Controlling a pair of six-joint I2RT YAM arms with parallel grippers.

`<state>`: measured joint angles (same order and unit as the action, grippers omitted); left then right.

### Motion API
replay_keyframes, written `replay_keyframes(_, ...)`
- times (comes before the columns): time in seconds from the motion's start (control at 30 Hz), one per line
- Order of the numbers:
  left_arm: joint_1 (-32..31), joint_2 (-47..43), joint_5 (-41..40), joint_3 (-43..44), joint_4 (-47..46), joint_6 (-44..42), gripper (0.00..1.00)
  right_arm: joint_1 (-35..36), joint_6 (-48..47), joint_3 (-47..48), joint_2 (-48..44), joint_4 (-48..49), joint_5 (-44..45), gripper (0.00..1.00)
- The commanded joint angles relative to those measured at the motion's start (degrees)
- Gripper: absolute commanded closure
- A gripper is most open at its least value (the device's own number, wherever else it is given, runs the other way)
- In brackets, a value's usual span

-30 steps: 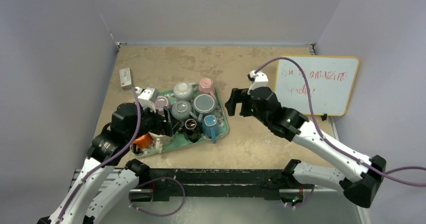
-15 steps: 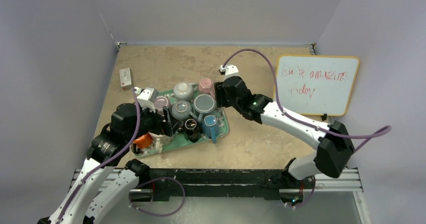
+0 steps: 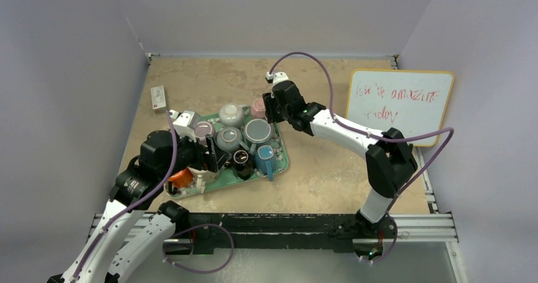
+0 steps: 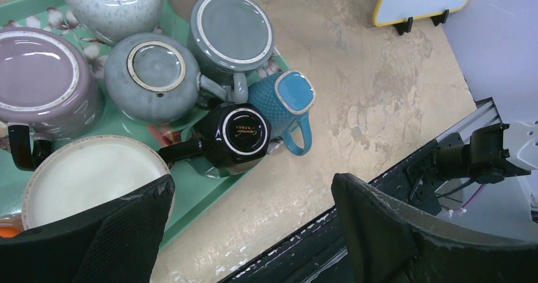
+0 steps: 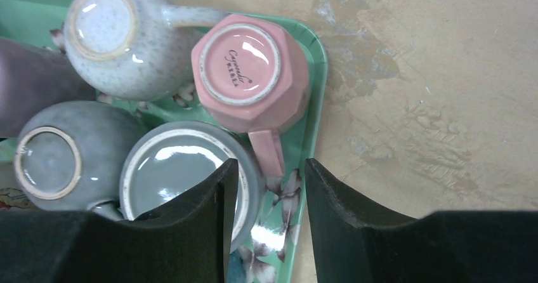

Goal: Turn the mug right side up
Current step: Turn over the cup on the tray.

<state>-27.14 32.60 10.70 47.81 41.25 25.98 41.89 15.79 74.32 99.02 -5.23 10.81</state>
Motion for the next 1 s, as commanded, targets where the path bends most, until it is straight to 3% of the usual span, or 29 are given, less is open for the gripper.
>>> replay_keyframes(0.0,-0.3,-0.4,0.3,0.3,-1.6,0.2,0.07,-0.8,-2.4,3.1,1.2,1.0,-3.0,0.55)
replay_keyframes(0.97,-0.3,-0.9,0.8,0.2,-1.8,0.4,0.07,-2.8,-4.7,6.9,10.3,-1.1,-6.9,0.63)
